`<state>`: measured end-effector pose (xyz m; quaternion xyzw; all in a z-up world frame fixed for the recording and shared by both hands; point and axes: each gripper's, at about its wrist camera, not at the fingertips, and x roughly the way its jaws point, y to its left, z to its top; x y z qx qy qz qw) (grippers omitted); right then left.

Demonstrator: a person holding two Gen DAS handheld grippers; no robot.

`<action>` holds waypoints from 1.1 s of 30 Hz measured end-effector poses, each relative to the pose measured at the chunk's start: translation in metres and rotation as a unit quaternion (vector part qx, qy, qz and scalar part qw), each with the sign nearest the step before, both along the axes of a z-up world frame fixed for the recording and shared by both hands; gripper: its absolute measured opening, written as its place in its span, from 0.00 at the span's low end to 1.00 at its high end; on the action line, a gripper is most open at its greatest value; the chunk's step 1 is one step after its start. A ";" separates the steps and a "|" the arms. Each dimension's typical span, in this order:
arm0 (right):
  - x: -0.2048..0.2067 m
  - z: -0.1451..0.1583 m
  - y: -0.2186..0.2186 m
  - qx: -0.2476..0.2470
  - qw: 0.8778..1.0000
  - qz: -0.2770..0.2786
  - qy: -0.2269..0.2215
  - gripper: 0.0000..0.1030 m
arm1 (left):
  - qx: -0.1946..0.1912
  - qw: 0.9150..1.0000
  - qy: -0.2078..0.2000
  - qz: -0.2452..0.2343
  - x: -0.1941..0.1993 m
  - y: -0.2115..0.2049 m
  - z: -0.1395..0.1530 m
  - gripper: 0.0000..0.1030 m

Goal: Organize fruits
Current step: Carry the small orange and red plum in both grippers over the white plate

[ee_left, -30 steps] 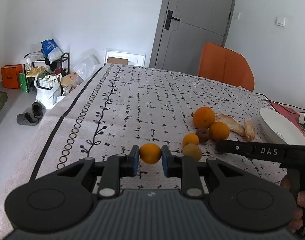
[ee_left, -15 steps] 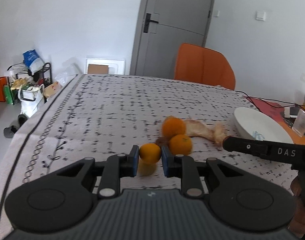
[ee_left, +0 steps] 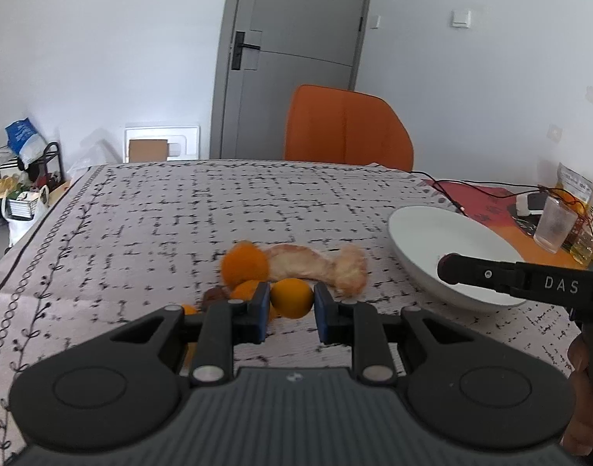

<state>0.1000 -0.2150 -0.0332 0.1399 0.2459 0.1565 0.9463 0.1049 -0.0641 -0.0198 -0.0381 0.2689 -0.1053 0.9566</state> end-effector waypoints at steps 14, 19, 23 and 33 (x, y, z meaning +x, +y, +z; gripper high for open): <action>-0.007 -0.008 -0.057 0.023 0.999 -0.047 -0.003 0.19 | 0.015 0.999 -0.007 -0.044 0.015 -0.055 0.003 0.22; -0.008 -0.014 -0.078 0.031 0.997 -0.066 0.001 0.19 | 0.021 0.998 -0.009 -0.054 0.020 -0.072 0.003 0.22; -0.008 -0.018 -0.089 0.037 0.996 -0.076 0.004 0.19 | 0.028 0.998 -0.008 -0.063 0.025 -0.085 0.003 0.22; -0.011 -0.025 -0.102 0.036 0.996 -0.083 0.003 0.27 | 0.035 0.995 -0.005 -0.091 0.038 -0.119 0.001 0.22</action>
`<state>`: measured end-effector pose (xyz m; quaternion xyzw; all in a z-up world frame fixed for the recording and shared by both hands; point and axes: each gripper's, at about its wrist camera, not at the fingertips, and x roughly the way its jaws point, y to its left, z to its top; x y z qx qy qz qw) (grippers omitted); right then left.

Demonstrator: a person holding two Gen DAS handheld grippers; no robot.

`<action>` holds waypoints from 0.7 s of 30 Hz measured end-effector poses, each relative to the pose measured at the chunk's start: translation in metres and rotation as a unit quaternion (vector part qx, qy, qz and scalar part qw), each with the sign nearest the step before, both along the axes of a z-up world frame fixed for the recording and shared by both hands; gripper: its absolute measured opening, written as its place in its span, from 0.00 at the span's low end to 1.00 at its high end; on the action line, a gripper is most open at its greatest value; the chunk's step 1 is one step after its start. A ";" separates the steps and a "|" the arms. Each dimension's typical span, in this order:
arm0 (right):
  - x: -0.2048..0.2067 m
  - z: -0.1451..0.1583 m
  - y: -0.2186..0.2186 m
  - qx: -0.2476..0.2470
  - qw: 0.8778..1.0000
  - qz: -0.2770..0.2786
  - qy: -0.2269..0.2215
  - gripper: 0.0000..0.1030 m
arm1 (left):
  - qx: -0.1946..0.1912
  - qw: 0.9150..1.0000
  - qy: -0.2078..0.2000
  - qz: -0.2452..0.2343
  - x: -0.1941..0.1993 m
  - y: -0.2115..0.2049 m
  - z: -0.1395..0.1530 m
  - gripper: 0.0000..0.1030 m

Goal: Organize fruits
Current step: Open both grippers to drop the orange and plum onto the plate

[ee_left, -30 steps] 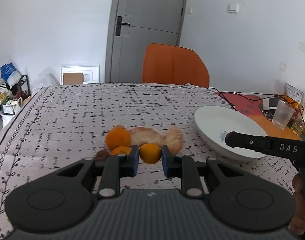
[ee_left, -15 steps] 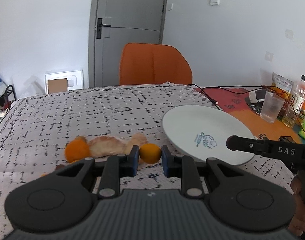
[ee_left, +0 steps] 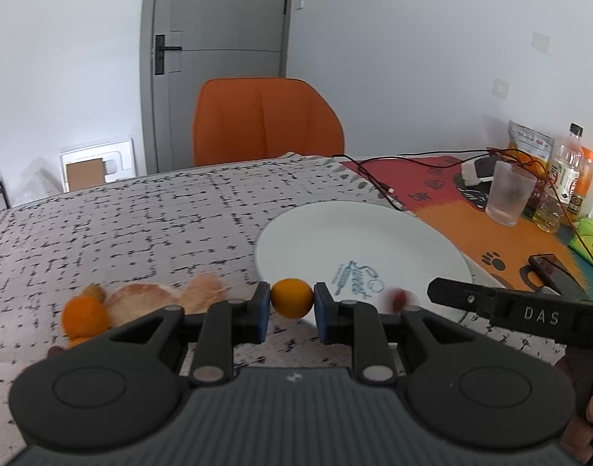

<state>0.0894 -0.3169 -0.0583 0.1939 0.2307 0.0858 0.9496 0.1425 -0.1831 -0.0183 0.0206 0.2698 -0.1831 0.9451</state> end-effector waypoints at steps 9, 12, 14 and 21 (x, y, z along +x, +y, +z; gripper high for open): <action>-0.009 0.001 -0.011 0.006 1.000 -0.008 -0.009 0.27 | 0.010 1.000 -0.006 -0.016 0.005 -0.020 0.004 0.26; -0.011 0.001 -0.011 0.007 1.000 -0.005 -0.011 0.29 | 0.011 1.000 -0.001 -0.010 0.006 -0.019 0.004 0.26; -0.011 0.002 -0.010 0.008 1.000 -0.004 -0.012 0.29 | 0.014 1.000 0.001 -0.002 0.005 -0.016 0.003 0.27; -0.012 0.004 -0.005 0.008 1.000 -0.003 -0.016 0.40 | 0.015 1.000 0.002 0.027 -0.002 0.003 0.002 0.60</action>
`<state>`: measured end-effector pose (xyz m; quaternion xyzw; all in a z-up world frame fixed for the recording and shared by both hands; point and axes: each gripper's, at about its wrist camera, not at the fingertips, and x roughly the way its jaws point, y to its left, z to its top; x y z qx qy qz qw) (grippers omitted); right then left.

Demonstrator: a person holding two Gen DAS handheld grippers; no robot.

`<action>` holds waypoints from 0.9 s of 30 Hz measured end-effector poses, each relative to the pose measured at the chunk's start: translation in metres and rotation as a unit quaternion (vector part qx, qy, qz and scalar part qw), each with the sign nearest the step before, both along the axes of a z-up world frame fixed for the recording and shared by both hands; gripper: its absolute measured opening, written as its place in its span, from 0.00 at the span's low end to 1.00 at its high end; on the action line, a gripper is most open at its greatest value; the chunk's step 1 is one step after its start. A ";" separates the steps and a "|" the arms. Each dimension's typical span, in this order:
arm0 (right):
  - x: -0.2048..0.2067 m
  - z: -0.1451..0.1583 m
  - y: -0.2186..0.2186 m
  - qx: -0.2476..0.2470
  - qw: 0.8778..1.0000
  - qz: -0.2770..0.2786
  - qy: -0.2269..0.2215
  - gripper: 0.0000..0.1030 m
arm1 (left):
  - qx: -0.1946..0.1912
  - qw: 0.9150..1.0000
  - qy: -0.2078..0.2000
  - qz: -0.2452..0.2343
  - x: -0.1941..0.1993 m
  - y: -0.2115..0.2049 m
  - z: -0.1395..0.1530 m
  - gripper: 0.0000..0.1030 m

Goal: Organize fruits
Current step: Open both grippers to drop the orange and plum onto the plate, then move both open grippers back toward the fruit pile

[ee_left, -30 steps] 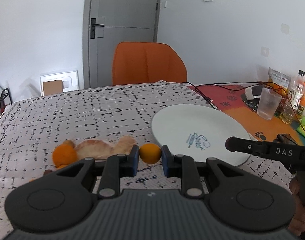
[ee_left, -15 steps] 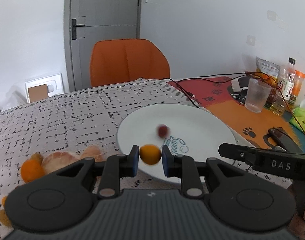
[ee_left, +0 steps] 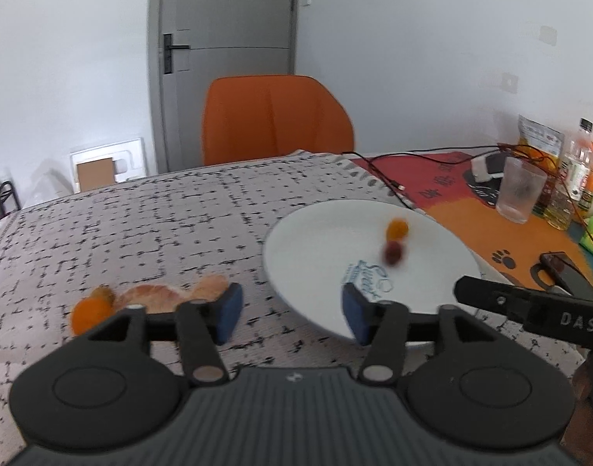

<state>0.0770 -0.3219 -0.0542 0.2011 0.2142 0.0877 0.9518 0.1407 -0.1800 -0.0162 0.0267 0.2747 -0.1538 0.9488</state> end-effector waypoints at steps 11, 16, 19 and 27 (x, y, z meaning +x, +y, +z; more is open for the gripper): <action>-0.003 0.010 0.019 -0.014 1.000 0.005 -0.013 0.65 | -0.006 0.999 -0.015 0.048 -0.012 0.037 0.003 0.82; -0.003 0.014 0.030 -0.023 1.000 0.006 -0.017 0.79 | -0.003 0.998 -0.034 0.060 -0.021 0.050 0.007 0.87; -0.004 0.015 0.036 -0.026 0.999 0.005 -0.020 0.94 | -0.008 0.997 -0.038 0.068 -0.025 0.059 0.008 0.89; 0.001 0.019 0.054 -0.021 0.999 0.028 -0.021 1.00 | -0.023 0.995 -0.035 0.096 -0.033 0.087 0.003 0.92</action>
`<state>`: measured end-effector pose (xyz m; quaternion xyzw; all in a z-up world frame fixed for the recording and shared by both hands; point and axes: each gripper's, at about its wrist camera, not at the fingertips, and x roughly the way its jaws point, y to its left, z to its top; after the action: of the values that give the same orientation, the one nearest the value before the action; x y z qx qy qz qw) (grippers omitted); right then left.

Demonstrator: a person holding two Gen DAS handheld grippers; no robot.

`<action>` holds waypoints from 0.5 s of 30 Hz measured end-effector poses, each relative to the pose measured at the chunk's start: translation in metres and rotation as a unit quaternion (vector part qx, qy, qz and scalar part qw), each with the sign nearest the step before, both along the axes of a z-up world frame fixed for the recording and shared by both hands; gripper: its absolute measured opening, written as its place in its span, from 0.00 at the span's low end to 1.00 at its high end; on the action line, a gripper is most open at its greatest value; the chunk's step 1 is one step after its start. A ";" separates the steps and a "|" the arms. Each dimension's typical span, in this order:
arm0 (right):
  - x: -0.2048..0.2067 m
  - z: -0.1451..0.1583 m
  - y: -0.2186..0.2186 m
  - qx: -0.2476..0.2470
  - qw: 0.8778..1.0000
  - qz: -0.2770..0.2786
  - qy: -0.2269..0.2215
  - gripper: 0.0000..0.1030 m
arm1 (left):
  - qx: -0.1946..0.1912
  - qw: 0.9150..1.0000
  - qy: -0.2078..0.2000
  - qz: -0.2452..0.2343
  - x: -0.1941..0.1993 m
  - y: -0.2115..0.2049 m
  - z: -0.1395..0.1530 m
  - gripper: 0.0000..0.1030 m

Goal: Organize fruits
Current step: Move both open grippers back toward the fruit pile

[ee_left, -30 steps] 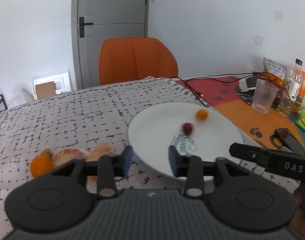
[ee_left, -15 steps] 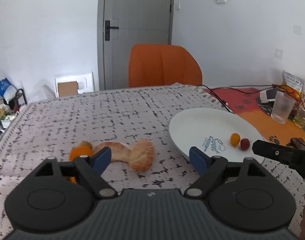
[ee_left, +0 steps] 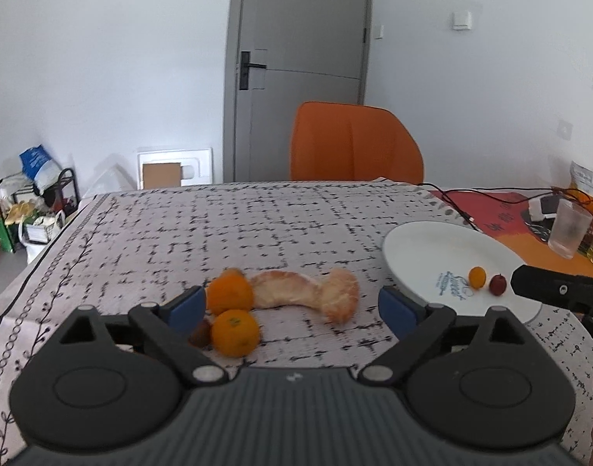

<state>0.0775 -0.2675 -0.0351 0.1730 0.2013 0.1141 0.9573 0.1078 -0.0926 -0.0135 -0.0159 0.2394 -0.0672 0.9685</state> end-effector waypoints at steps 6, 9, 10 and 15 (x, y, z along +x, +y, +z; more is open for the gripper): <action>0.005 -0.001 0.019 -0.014 1.000 0.022 0.005 1.00 | -0.009 1.000 0.005 0.014 -0.003 0.019 -0.005 0.92; 0.006 -0.001 0.029 -0.020 0.999 0.032 0.006 1.00 | -0.011 1.000 0.005 0.017 -0.005 0.027 -0.007 0.92; 0.005 -0.001 0.032 -0.021 0.999 0.035 0.005 1.00 | -0.013 1.000 0.006 0.017 -0.005 0.029 -0.007 0.92; 0.007 -0.001 0.047 -0.033 0.998 0.056 0.004 0.96 | -0.022 1.000 0.008 0.016 -0.006 0.039 -0.012 0.92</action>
<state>0.0844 -0.2209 -0.0359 0.1303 0.2178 0.1600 0.9539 0.1015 -0.0538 -0.0253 -0.0416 0.2455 -0.0567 0.9668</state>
